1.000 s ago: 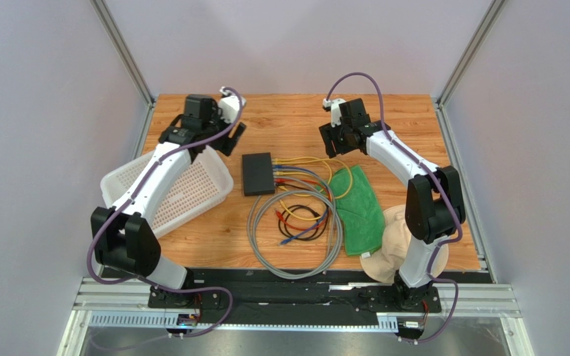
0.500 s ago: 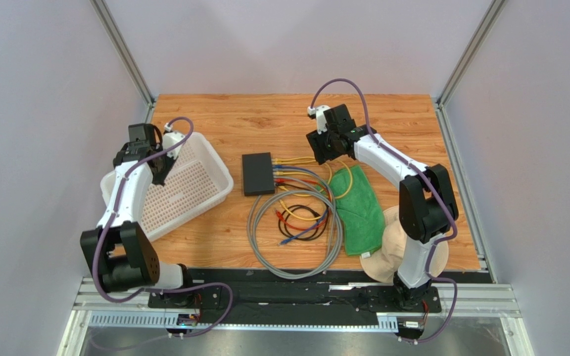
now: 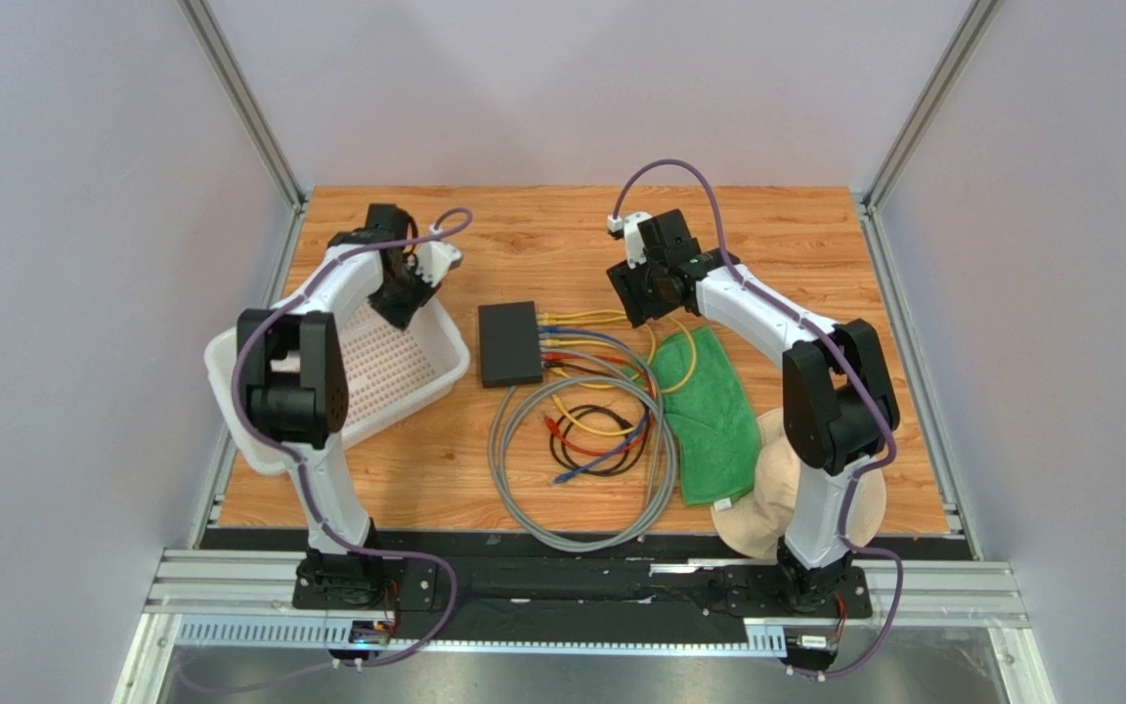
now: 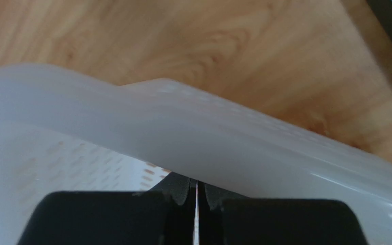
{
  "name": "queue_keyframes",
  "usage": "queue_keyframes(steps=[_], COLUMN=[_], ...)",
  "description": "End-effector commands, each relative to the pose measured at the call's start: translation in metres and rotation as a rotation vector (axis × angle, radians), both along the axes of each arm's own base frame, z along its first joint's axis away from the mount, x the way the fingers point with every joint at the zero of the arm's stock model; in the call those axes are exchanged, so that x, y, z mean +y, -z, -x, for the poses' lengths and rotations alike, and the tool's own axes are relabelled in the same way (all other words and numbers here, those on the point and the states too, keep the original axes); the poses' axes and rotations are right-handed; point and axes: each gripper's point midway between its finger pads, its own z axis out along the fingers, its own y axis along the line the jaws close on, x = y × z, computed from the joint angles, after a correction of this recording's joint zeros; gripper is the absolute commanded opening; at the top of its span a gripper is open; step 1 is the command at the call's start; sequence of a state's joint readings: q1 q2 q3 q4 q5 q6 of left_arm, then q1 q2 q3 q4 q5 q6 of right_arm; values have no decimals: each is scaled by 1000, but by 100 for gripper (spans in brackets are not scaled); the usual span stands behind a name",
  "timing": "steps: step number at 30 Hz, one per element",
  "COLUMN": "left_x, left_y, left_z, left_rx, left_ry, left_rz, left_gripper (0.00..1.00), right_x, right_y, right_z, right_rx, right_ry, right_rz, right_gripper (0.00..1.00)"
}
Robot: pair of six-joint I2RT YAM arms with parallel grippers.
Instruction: Pull the plug from the switch port
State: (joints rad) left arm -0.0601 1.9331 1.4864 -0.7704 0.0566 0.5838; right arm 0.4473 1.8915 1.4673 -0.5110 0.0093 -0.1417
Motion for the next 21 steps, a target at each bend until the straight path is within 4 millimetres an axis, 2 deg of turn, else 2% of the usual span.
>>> queue_keyframes(steps=[1,2,3,4,6,8,9,10,11,12,13,14,15,16,17,18,19,20,21], left_x=[37,54,83,101,135,140,120,104,89,64,40,24,3,-17,-29,-42,-51,-69,-78], left_y=[-12,-16,2,-31,-33,-66,-73,-72,-95,-89,-94,-113,-108,-113,-125,-126,-131,-139,-144], left_z=[-66,-75,-71,-98,-105,-114,-117,-110,-105,-93,-87,-77,-65,-59,-52,-46,-42,-38,-36], left_rx=[-95,-103,-37,-133,-143,-232,-233,-205,-231,-177,-166,-188,-147,-142,-158,-146,-147,-149,-151], left_ry=[-249,-372,-475,-545,-682,-652,-591,-550,-507,-443,-379,-312,-261,-213,-177,-152,-137,-115,-99], left_rz=[-40,-11,-23,-9,0,1,96,152,202,289,327,354,399,415,430,456,471,495,523], left_gripper=[0,0,0,0,0,0,0,0,1,5,7,9,12,14,15,18,19,20,20], right_x=[-6,-8,-9,-10,-13,-15,-17,-20,-30,-39,-50,-58,-77,-84,-84,-96,-99,-100,-102], right_y=[-33,-32,-31,-29,-26,-27,-25,-26,-31,-27,-26,-33,-24,-33,-27,-23,-21,-13,-9], right_z=[-5,-1,0,2,4,4,6,7,7,12,16,27,39,49,70,79,93,115,123], right_rx=[-133,-129,-127,-126,-120,-127,-118,-121,-141,-133,-128,-113,-62,-52,29,70,102,182,200], right_ry=[-9,-12,-14,-18,-16,-28,-34,-40,-19,-3,16,23,43,39,-30,-40,-85,-132,-199], right_rz=[30,37,40,45,58,73,84,103,140,167,183,171,168,137,93,80,78,75,97], right_gripper=[60,60,60,60,60,60,60,60,60,57,55,53,49,45,38,32,26,4,0])
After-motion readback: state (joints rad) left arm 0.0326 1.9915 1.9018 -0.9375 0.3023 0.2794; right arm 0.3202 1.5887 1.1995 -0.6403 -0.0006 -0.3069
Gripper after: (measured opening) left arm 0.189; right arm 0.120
